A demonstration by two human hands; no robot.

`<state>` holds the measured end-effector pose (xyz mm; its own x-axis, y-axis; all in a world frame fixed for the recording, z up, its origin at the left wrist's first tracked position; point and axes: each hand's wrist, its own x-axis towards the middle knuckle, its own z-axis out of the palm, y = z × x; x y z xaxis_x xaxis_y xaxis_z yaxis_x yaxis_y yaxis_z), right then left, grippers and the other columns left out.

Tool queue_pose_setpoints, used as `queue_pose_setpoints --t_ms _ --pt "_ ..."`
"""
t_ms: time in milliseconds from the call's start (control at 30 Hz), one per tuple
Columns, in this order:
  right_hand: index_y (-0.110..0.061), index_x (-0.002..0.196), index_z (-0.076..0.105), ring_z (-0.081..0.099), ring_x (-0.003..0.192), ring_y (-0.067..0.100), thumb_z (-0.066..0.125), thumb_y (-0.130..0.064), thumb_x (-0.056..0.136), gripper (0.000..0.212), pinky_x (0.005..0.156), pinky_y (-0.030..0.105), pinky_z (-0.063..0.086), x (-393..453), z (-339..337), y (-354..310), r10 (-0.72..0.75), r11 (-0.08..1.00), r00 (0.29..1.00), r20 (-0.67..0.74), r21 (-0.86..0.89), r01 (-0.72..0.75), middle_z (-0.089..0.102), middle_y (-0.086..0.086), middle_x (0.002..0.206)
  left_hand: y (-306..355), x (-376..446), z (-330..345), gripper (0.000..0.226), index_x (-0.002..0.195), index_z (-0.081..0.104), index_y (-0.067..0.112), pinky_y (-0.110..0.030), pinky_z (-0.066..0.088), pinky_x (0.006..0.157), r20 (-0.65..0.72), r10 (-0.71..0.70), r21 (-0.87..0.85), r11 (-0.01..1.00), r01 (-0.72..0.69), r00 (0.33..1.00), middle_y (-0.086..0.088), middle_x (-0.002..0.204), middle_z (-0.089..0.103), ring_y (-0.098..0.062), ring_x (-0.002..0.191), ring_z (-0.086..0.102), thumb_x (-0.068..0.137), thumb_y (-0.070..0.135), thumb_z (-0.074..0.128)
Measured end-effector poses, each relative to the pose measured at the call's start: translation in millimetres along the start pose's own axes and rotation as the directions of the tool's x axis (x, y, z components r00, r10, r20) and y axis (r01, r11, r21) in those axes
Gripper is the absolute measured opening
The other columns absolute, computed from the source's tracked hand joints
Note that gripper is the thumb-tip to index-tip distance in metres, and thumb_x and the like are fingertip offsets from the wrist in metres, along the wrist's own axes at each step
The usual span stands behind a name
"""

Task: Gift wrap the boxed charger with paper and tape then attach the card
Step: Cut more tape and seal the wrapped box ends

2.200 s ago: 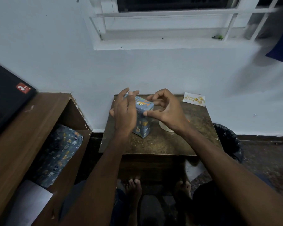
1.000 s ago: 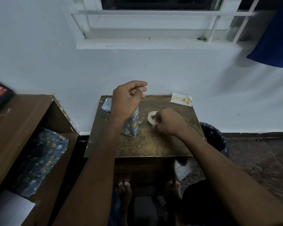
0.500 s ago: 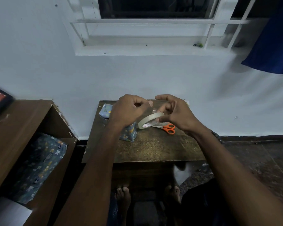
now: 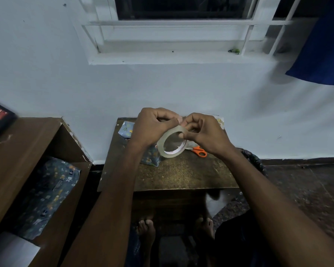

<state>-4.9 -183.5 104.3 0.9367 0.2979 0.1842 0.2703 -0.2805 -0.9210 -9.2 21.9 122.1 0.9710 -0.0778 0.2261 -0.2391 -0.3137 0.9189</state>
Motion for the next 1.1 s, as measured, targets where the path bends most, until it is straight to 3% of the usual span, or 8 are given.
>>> queue_pose_setpoints --t_ms 133,300,433,600,867,967,1033,1100 --pt "-0.004 0.099 0.074 0.077 0.086 0.032 0.071 0.010 0.090 0.017 0.080 0.048 0.064 0 9 -2 -0.016 0.999 0.999 0.033 -0.030 0.017 0.079 0.010 0.090 6 -1 3 0.008 0.087 0.086 0.014 -0.034 0.060 0.088 -0.071 0.024 -0.105 0.994 -0.031 0.997 0.004 0.099 0.080 -0.011 0.096 0.075 0.090 0.008 0.083" --pt "-0.004 0.093 0.071 0.075 0.077 0.028 0.070 0.008 0.092 0.013 0.070 0.054 0.064 5 18 6 -0.001 0.996 1.000 0.001 -0.089 0.001 0.075 0.016 0.088 8 0 1 0.001 0.091 0.085 0.024 -0.047 0.056 0.099 -0.120 0.012 -0.159 0.987 -0.032 0.993 0.010 0.109 0.079 -0.011 0.109 0.073 0.092 0.024 0.084" --pt "-0.006 0.093 0.071 0.074 0.074 0.027 0.071 0.006 0.092 0.012 0.068 0.051 0.065 5 18 8 0.003 0.996 0.999 -0.048 -0.092 -0.007 0.074 0.012 0.084 8 -3 -2 0.019 0.106 0.083 0.017 -0.045 0.058 0.105 0.001 0.009 -0.119 0.993 -0.009 1.000 0.007 0.108 0.082 -0.010 0.111 0.075 0.088 0.012 0.086" --pt "-0.008 0.095 0.071 0.076 0.074 0.020 0.068 0.009 0.090 0.018 0.072 0.050 0.064 5 16 11 -0.007 0.987 0.997 -0.077 -0.159 -0.006 0.075 0.004 0.085 7 -3 -3 0.033 0.116 0.079 0.018 -0.014 0.054 0.090 0.087 -0.034 -0.093 0.995 0.042 0.996 -0.001 0.092 0.083 -0.005 0.102 0.076 0.085 0.011 0.089" --pt "-0.013 0.097 0.073 0.076 0.076 0.014 0.071 0.007 0.088 0.022 0.073 0.045 0.065 7 19 13 -0.017 0.977 0.995 -0.099 -0.212 -0.004 0.075 -0.001 0.086 7 -4 0 0.028 0.110 0.082 0.025 -0.046 0.058 0.103 0.026 -0.049 -0.043 0.998 0.050 0.998 0.001 0.085 0.082 -0.011 0.093 0.079 0.084 0.019 0.090" --pt "-0.016 0.110 0.075 0.075 0.087 0.008 0.077 0.001 0.083 0.032 0.080 0.031 0.063 8 14 12 0.038 0.972 0.999 -0.032 -0.231 -0.045 0.077 -0.007 0.096 7 -5 0 0.027 0.110 0.082 0.026 -0.050 0.058 0.103 0.018 -0.071 -0.033 0.997 0.072 0.997 0.002 0.085 0.082 -0.013 0.091 0.080 0.085 0.020 0.090" --pt "-0.019 0.113 0.073 0.071 0.092 0.010 0.080 -0.005 0.078 0.039 0.081 0.031 0.060 9 6 17 0.091 0.917 0.996 -0.009 -0.389 -0.087 0.076 -0.008 0.100 7 -6 1 0.027 0.110 0.082 0.029 -0.047 0.058 0.104 0.007 -0.087 0.000 0.996 0.087 0.996 0.005 0.085 0.082 -0.009 0.093 0.079 0.085 0.021 0.089" --pt "-0.018 0.095 0.071 0.068 0.089 0.018 0.074 -0.007 0.076 0.022 0.073 0.037 0.056 10 -3 26 0.142 0.757 0.990 -0.022 -0.641 -0.123 0.073 -0.005 0.093 7 -5 3 0.025 0.108 0.082 0.031 -0.043 0.056 0.105 -0.008 -0.099 0.042 0.994 0.099 0.995 0.009 0.085 0.082 -0.004 0.095 0.077 0.086 0.023 0.088"
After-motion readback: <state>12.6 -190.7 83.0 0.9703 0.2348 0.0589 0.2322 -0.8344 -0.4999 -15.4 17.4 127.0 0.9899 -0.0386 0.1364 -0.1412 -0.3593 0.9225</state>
